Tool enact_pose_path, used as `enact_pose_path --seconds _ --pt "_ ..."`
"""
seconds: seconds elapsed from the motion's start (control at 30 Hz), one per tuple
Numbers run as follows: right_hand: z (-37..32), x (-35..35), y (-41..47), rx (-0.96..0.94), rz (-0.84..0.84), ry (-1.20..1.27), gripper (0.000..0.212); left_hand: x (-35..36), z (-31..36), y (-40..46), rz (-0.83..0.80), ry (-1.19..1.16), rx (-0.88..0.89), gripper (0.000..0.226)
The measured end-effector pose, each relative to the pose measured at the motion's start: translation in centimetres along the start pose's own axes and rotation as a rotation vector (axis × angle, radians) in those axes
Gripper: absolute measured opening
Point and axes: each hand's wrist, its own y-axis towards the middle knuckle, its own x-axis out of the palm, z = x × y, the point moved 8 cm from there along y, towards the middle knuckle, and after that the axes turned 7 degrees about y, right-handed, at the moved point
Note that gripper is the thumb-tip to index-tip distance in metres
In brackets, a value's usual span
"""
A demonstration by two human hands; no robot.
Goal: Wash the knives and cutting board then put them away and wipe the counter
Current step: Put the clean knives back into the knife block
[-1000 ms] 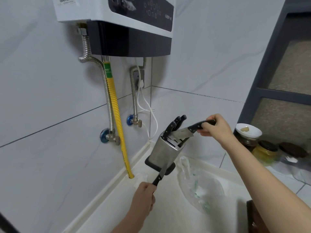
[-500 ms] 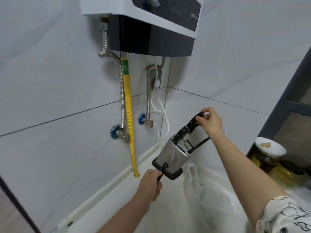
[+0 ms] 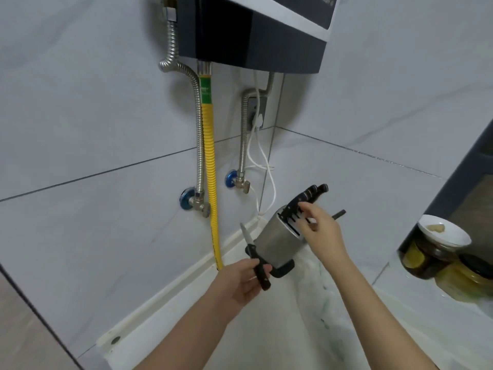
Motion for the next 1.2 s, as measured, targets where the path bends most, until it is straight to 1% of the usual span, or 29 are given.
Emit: enact_pose_path --seconds 0.07,0.17,0.23,0.33,0.4,0.57,0.63,0.7,0.77,0.9,1.0,1.07,1.2 --pt "-1.3 1.0 -3.9 -0.113 -0.12 0.04 0.035 0.4 -0.1 0.1 -0.03 -0.028 -0.011 0.012" --pt "-2.4 2.6 -8.8 -0.255 -0.275 0.027 0.045 1.6 -0.3 0.2 -0.095 -0.093 -0.027 0.02" --pt "-2.2 3.6 -10.3 -0.304 -0.306 -0.06 0.043 2.2 -0.6 0.2 -0.113 -0.092 -0.039 0.027" --pt "-1.4 3.8 -10.3 -0.361 -0.207 -0.179 0.027 3.3 -1.3 0.2 -0.133 -0.082 -0.069 0.018" --pt "-1.1 2.9 -9.6 -0.35 -0.124 -0.162 0.019 3.7 -1.7 0.5 -0.135 -0.101 -0.087 0.016" --pt "0.1 -1.1 -6.4 -0.127 0.037 -0.038 0.018 3.9 -1.7 0.3 -0.098 -0.106 -0.083 0.018" --pt "0.6 -4.0 -4.5 -0.054 0.151 -0.024 0.02 2.7 -2.2 0.4 -0.056 -0.086 -0.098 0.014" --pt "1.0 -7.1 -2.6 -0.017 0.278 -0.009 0.02 0.9 -3.1 0.6 -0.004 -0.102 -0.12 0.011" --pt "1.4 -9.2 -1.0 -0.011 0.345 -0.019 0.018 -0.8 -4.5 0.7 0.054 -0.151 -0.167 0.009" --pt "2.0 -9.7 1.4 0.008 0.316 -0.072 0.019 -3.3 -6.7 0.7 0.132 -0.185 -0.227 0.008" --pt "3.0 -8.6 2.7 0.033 0.27 -0.1 0.02 -4.4 -7.3 0.7 0.16 -0.206 -0.222 0.004" --pt "3.6 -7.7 3.2 0.057 0.245 -0.107 0.02 -4.9 -7.3 0.7 0.18 -0.212 -0.208 0.006" --pt "4.2 -7.3 3.8 0.066 0.253 -0.09 0.02 -5.6 -7.1 0.7 0.195 -0.211 -0.201 0.007"
